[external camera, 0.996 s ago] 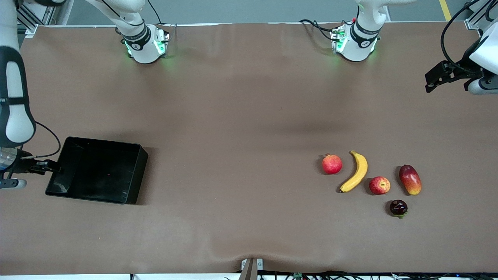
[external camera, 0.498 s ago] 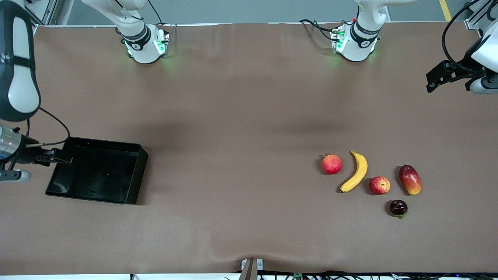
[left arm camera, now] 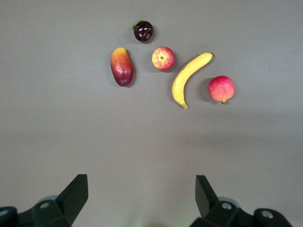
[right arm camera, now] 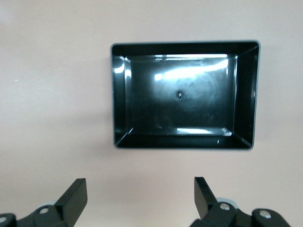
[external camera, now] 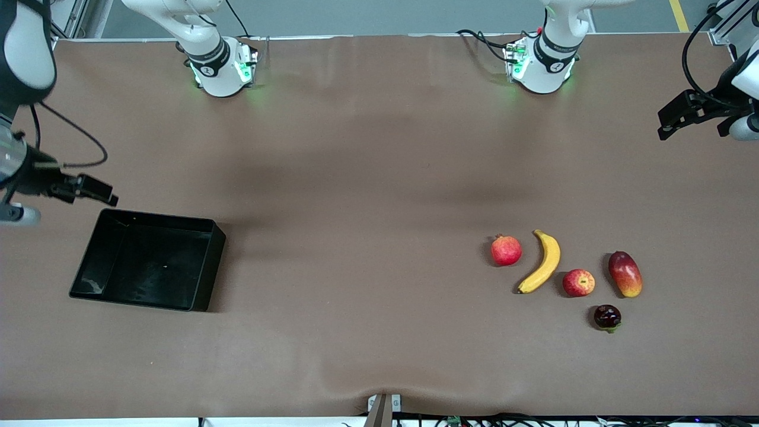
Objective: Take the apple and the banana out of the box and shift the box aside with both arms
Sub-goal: 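Open the right gripper and lift it away from the tray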
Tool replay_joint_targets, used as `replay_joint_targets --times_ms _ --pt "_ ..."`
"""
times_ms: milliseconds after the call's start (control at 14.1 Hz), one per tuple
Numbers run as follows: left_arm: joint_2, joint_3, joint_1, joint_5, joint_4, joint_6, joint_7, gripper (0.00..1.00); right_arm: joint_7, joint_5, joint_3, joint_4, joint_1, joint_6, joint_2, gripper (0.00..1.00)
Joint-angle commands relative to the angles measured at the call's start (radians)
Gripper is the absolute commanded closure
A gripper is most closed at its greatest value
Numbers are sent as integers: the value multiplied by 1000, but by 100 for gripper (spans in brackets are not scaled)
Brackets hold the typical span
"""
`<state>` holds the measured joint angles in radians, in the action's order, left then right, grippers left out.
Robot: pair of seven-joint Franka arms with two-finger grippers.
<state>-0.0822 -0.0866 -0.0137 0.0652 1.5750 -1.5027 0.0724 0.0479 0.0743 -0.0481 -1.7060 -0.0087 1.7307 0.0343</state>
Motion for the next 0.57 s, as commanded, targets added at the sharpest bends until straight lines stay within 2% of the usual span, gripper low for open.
replay_joint_targets --times_ms 0,285,498 --pt "-4 -1 -8 -33 -29 30 -19 0 47 -25 -4 -15 32 -63 -63 0" --pt "-2 1 -8 -34 -43 36 -19 0 35 -28 -12 -12 24 -108 -94 0" --pt "2 1 -8 -36 -56 67 -19 0 35 -54 -13 43 24 -184 -96 0"
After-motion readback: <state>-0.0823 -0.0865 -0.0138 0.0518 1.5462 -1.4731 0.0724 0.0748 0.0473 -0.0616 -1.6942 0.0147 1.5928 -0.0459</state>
